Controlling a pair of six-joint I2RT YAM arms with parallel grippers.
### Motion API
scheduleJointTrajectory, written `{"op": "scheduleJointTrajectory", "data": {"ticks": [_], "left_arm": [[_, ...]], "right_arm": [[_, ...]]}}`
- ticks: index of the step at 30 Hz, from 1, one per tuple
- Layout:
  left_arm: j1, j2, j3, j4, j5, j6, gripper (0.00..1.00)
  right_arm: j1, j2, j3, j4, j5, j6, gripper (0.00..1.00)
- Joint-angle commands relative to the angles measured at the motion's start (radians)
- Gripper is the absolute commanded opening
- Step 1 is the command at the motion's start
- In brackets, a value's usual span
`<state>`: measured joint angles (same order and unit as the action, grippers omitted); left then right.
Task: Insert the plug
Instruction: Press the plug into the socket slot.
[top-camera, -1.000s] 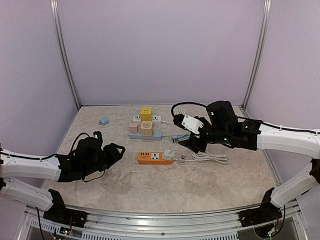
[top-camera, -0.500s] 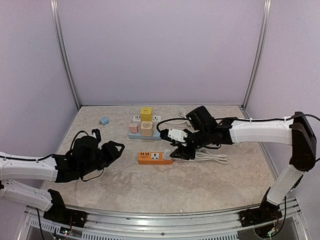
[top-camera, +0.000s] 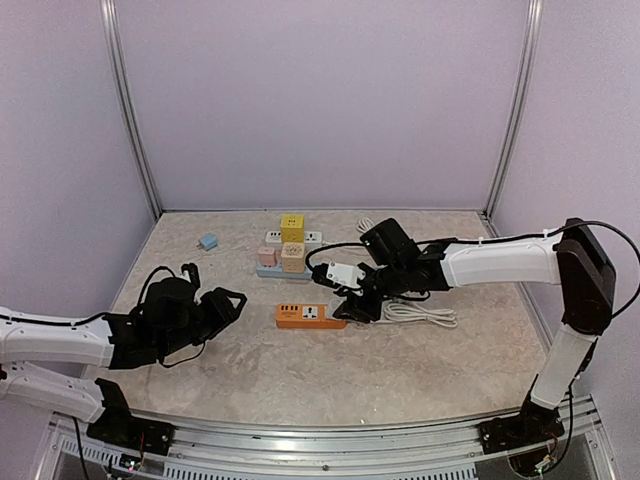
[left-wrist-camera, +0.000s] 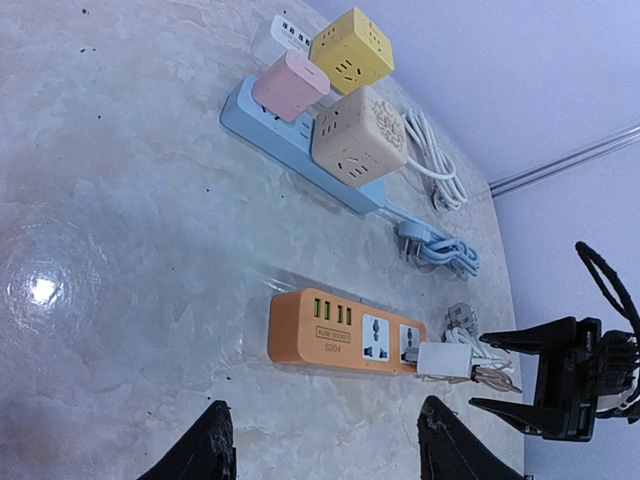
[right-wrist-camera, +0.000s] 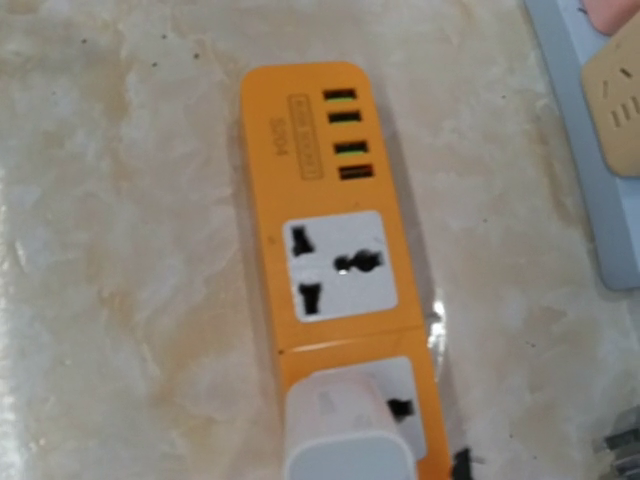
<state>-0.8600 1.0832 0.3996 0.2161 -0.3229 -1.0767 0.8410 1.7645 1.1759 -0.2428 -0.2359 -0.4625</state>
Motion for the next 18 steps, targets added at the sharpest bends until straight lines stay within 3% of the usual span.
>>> {"op": "scheduleJointTrajectory", "data": {"ticks": [1,10,18], "left_arm": [[-0.005,-0.021,-0.026,-0.009,-0.019,-0.007,0.59],[-0.004,-0.02,-0.028,-0.004,-0.021,-0.01,0.59],[-0.005,-0.01,-0.031,-0.003,-0.022,-0.014,0.59]], "right_arm": [[-0.005,0.016,0.016,0.028,0.037,0.01,0.52],[-0.006,0.074,0.054,0.003,0.067,0.001,0.45],[-0.006,0.106,0.103,-0.072,0.007,-0.022,0.24]]}}
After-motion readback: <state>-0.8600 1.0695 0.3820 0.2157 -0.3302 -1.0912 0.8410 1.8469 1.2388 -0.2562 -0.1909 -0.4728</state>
